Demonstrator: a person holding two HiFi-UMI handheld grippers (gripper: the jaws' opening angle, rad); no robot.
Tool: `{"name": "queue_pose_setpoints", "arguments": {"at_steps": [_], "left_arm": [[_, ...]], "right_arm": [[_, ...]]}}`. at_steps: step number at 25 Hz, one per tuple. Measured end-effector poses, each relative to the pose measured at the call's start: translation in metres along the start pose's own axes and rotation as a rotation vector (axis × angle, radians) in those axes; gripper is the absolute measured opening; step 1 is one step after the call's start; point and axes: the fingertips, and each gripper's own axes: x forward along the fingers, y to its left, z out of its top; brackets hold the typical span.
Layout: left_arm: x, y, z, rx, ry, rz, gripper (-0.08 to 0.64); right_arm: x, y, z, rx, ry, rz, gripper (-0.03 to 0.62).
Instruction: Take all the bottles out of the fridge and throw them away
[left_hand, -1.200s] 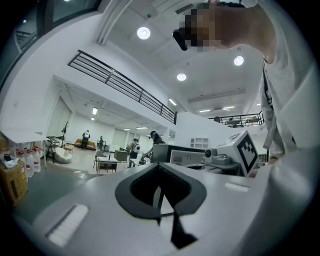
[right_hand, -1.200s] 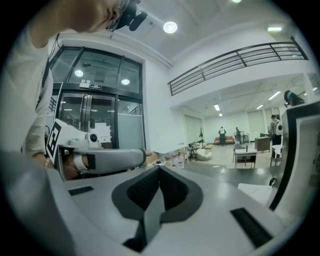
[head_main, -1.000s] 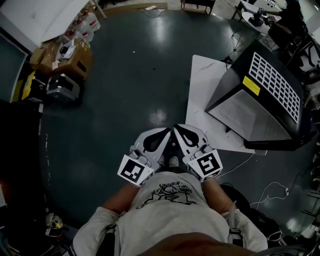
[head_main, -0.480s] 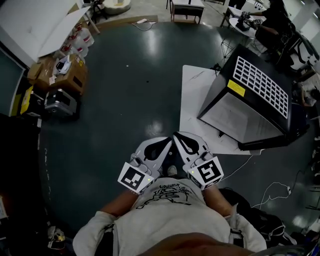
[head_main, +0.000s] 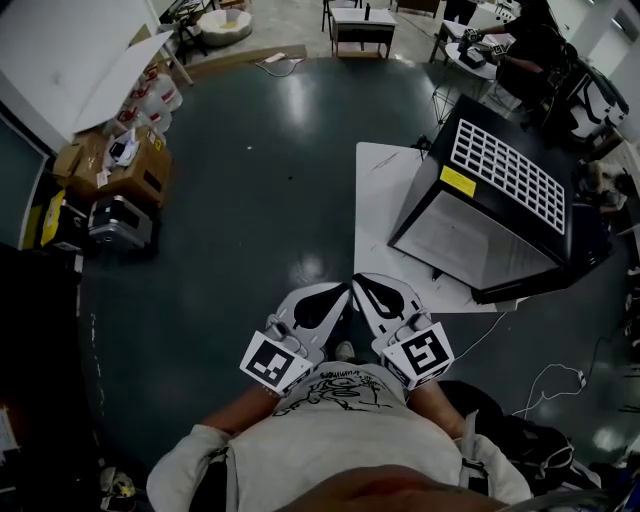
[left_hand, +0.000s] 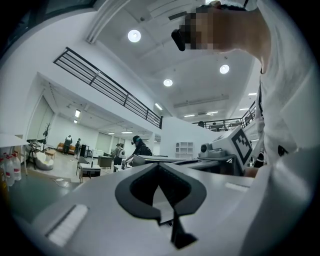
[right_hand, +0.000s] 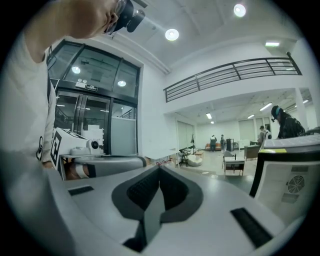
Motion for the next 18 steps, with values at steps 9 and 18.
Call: {"name": "queue_pose_setpoints", "arguments": {"at_steps": [9, 18], "left_arm": [[0.000, -0.004, 0.007, 0.009, 0.002, -0.003, 0.008], [0.002, -0.001, 0.008, -0.004, 0.001, -0.003, 0.008]], "right_arm": [[-0.006, -0.001, 0.008, -0.002, -0.008, -0.008, 0.011], [-0.005, 0.000, 0.013, -0.006, -0.007, -0.011, 0.011]]}}
